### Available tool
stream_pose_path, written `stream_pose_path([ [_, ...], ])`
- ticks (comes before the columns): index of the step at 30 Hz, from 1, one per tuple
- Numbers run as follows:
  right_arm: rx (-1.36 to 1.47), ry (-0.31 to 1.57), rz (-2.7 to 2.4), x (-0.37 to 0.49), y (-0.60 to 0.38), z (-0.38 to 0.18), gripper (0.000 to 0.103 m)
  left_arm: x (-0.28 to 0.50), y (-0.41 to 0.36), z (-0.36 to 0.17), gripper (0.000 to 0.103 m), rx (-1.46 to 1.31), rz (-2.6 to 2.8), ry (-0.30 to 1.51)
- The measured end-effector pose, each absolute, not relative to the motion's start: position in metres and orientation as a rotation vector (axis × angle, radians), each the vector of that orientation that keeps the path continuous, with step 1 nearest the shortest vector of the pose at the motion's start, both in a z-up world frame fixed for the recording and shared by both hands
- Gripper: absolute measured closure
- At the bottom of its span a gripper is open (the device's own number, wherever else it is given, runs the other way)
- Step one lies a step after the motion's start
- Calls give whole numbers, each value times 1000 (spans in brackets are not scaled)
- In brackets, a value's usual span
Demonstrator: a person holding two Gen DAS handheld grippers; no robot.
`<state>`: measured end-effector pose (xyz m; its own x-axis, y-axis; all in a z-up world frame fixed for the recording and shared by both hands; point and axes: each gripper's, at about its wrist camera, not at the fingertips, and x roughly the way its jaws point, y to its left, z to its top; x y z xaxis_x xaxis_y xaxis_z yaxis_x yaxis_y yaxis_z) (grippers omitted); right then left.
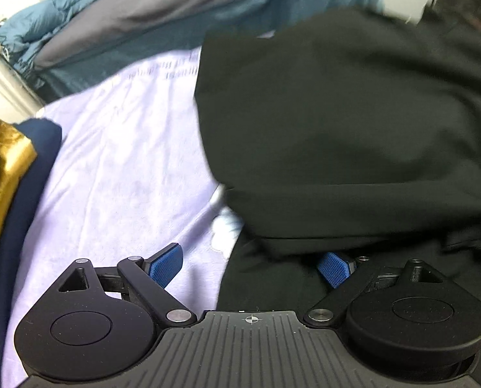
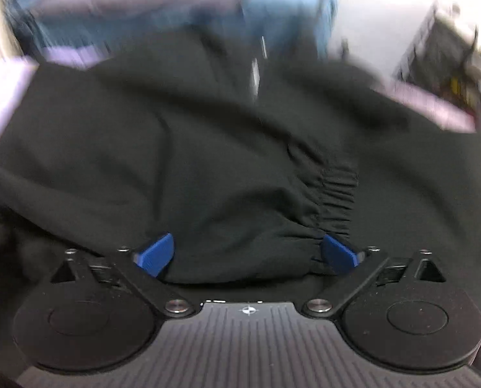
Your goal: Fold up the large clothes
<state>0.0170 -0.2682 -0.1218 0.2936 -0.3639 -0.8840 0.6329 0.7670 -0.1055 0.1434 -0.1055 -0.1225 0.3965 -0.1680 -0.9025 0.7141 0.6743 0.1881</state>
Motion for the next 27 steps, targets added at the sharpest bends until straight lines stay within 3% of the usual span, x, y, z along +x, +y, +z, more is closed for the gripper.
stream_pose_path([
  [5, 359, 964, -746, -2, -259, -104, 6, 150, -91, -118, 0, 609, -647, 1016],
  [10, 473, 826, -794, -59, -235, -86, 3, 133, -54, -98, 0, 551, -746, 990],
  [27, 504, 848, -872, -246, -184, -69, 6, 37, 78, -97, 0, 481, -629, 1183],
])
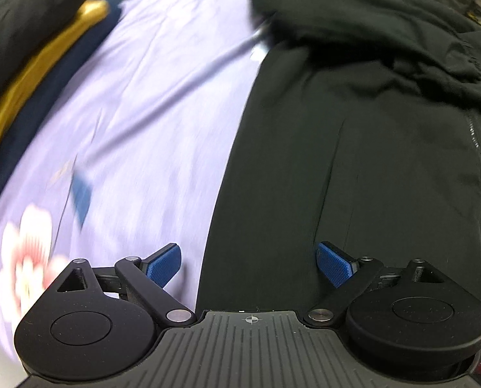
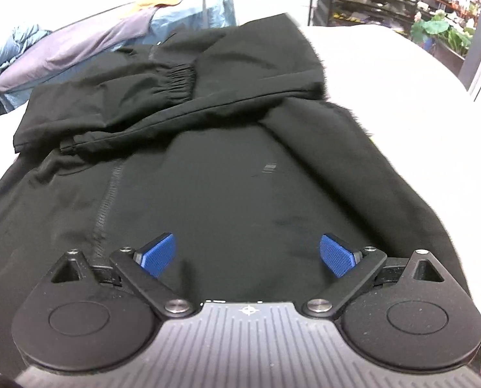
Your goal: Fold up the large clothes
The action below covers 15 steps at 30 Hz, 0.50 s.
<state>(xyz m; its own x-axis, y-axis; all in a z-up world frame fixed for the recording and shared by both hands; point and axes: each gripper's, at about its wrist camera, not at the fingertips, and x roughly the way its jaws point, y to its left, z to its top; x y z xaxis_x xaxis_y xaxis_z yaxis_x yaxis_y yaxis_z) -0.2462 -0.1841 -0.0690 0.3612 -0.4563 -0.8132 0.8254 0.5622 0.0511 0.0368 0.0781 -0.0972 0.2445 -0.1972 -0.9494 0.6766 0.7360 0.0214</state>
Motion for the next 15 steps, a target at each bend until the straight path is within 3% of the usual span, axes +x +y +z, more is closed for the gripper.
stream_pose_path([
  [5, 559, 831, -910, -308, -198, -66, 8, 17, 97, -94, 0, 479, -560, 1194],
  [15, 653, 884, -839, -391, -204, -69, 31, 6, 120, -99, 0, 445, -586, 1253],
])
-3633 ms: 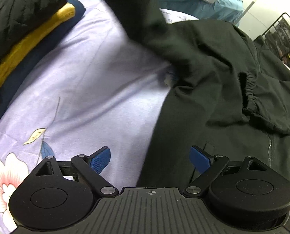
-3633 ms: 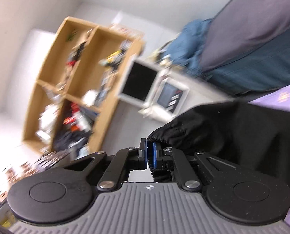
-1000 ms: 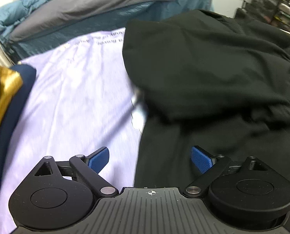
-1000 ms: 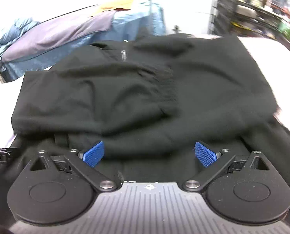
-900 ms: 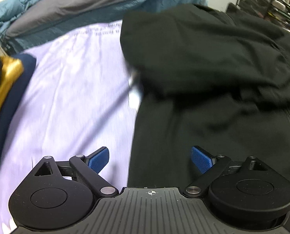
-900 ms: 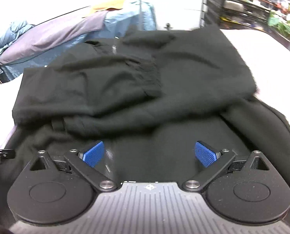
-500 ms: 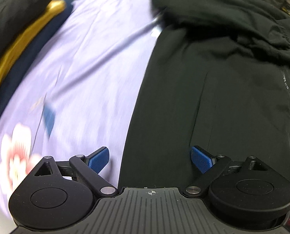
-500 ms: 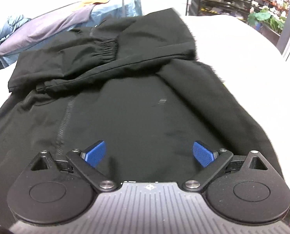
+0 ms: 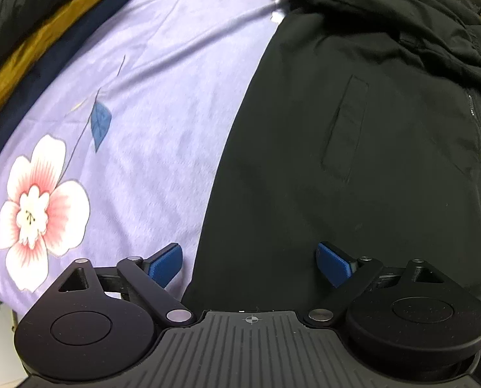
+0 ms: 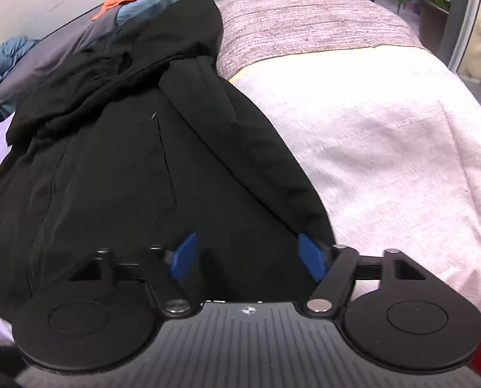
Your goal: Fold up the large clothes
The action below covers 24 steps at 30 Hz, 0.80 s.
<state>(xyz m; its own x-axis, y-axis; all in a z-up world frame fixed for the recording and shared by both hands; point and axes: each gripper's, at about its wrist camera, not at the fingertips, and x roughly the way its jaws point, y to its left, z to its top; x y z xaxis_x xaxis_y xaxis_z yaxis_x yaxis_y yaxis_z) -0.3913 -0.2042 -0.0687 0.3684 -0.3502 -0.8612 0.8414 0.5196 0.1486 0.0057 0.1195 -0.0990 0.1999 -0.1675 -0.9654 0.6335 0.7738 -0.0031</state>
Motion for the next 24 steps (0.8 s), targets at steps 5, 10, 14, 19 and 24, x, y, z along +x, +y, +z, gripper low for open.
stream_pose_path([
  [5, 597, 877, -866, -402, -198, -55, 31, 1, 131, -104, 0, 429, -616, 1293],
  [10, 636, 919, -918, -418, -204, -60, 28, 0, 127, -111, 0, 459, -642, 1299],
  [14, 729, 1004, -863, -416, -206, -77, 41, 1, 120, -111, 0, 471, -680, 1315],
  [19, 696, 1057, -847, -412, -200, -83, 47, 1, 116, -115, 0, 485, -700, 1333],
  [24, 762, 1066, -808, -417, -204, -78, 94, 3, 106, -107, 33, 512, -718, 1345],
])
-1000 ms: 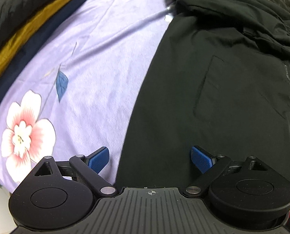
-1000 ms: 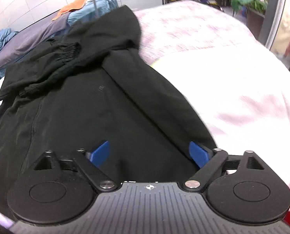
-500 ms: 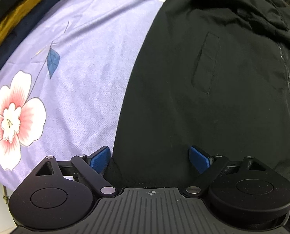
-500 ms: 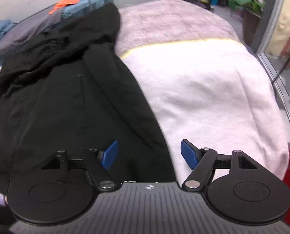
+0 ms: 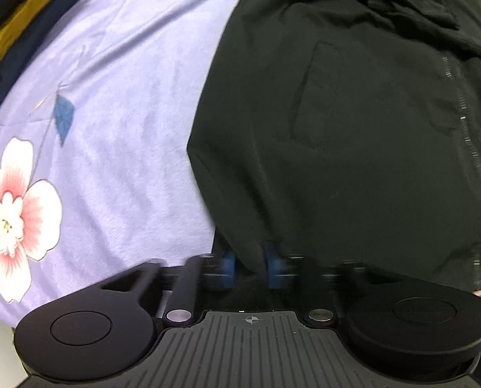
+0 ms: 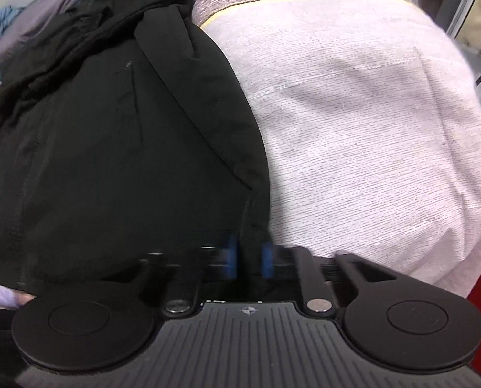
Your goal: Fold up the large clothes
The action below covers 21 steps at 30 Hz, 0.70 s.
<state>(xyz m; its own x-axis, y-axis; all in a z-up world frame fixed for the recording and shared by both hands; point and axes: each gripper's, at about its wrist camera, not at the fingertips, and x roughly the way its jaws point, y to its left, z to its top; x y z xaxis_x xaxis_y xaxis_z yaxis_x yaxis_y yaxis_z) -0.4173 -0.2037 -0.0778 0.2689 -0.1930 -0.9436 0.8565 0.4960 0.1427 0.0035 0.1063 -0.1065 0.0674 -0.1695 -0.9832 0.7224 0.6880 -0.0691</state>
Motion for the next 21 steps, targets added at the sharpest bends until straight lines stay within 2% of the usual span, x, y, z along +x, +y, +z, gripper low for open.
stream_pose_path([
  [4, 842, 1015, -737, -413, -213, -57, 96, 10, 100, -87, 48, 448, -765, 1349],
  [7, 952, 914, -668, -406, -225, -37, 97, 21, 93, -60, 52, 349, -785, 1319],
  [13, 1087, 662, -553, -371, -280, 10, 97, 67, 57, -8, 53, 189, -809, 1194],
  [21, 1118, 448, -507, -281, -436, 38, 97, 190, -24, 44, 55, 28, -797, 971],
])
